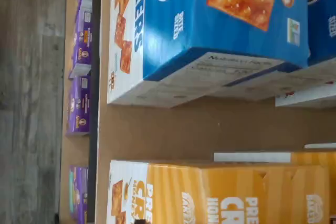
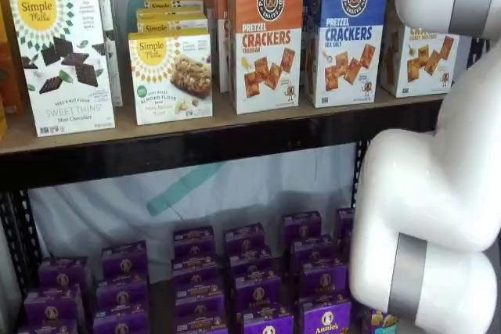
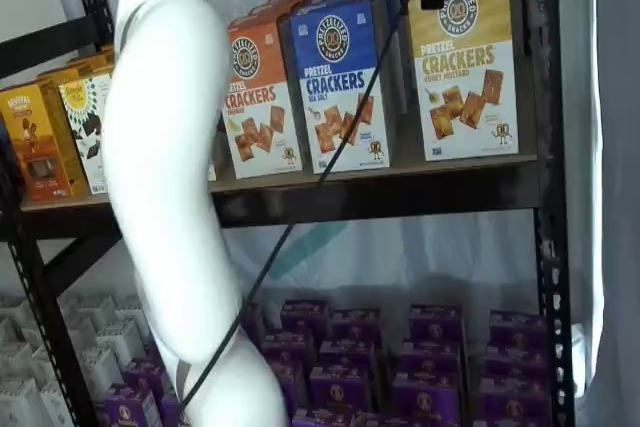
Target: Retrieve the yellow and white box located on the top shelf, the sixth one from the left
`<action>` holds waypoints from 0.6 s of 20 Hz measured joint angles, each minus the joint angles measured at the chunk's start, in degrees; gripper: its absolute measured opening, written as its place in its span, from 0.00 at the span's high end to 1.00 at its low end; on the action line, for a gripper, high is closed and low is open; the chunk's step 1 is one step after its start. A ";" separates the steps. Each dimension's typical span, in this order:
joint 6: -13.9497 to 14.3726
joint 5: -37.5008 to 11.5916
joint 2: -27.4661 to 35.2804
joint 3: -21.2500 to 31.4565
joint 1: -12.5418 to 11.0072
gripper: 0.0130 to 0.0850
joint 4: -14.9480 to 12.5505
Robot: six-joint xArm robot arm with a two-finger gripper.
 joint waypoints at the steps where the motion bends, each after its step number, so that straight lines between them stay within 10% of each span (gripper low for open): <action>1: 0.11 0.03 0.21 -0.20 0.32 0.00 -0.51; 12: 0.99 -0.74 0.44 0.23 2.44 0.00 -3.17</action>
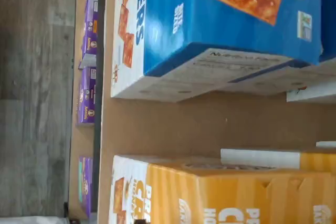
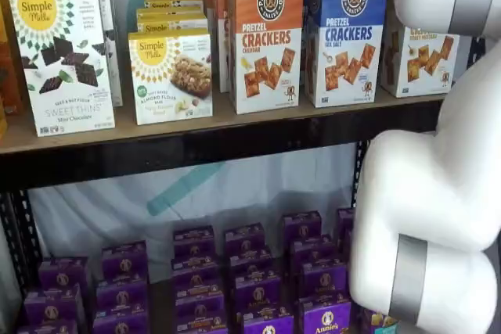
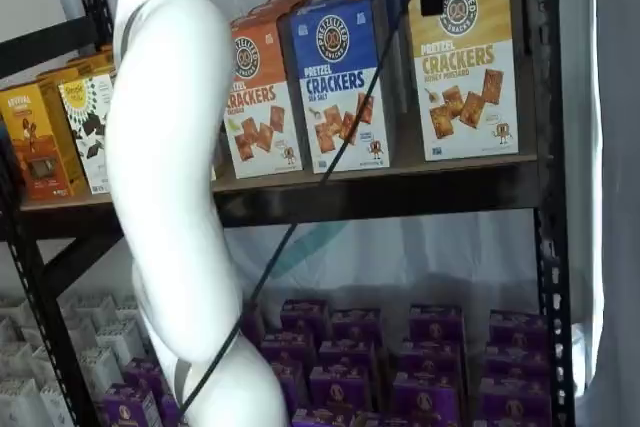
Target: Retrieve the yellow and white box located on the top shelf, the sixth one from the left
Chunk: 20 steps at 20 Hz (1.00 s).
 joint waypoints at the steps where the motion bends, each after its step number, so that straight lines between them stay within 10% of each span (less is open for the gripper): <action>1: 0.01 0.13 0.07 -0.14 0.09 0.00 -0.28; 20: 1.29 6.03 2.05 -3.69 3.00 0.00 -7.15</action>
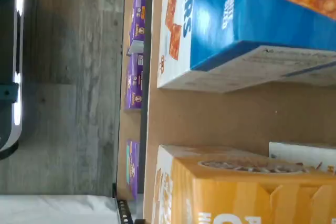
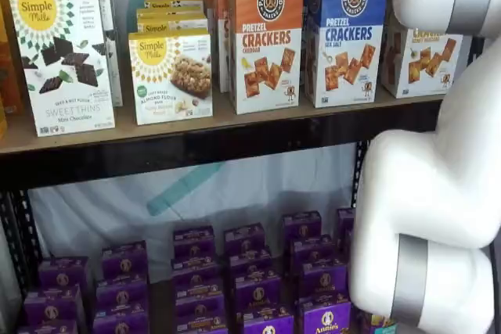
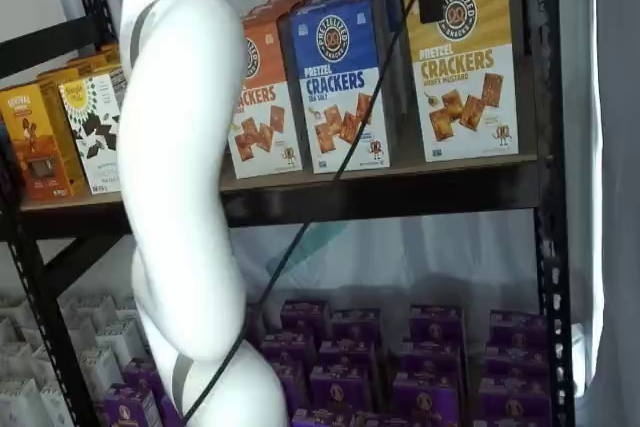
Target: Retrieve the yellow and white box located on the top shelf, the sixth one from the left
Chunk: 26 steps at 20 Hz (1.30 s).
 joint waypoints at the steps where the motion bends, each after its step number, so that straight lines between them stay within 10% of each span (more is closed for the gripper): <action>1: -0.02 -0.08 -0.07 0.13 -0.10 0.00 0.23; 26: 0.08 -1.54 -0.97 1.92 0.02 0.28 0.75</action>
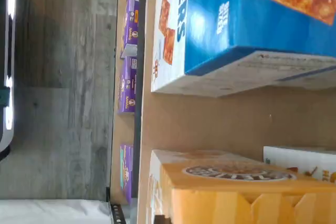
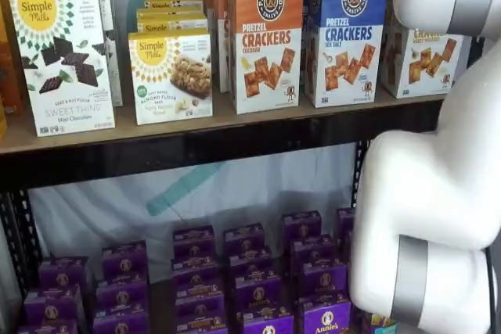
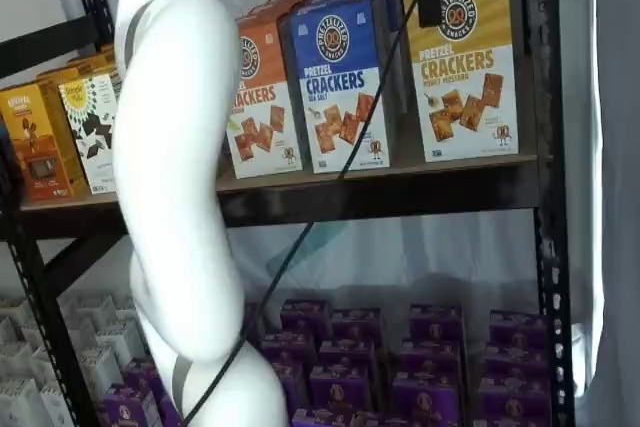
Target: Retrieve the yellow and white box located on the top shelf, the sixth one from the left
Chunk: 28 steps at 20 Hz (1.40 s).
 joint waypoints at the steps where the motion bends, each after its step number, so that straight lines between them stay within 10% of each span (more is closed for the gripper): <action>1: -0.01 -0.02 -0.04 0.02 0.00 0.28 -0.01; 28: -1.65 4.04 -3.62 0.45 -3.28 0.33 2.26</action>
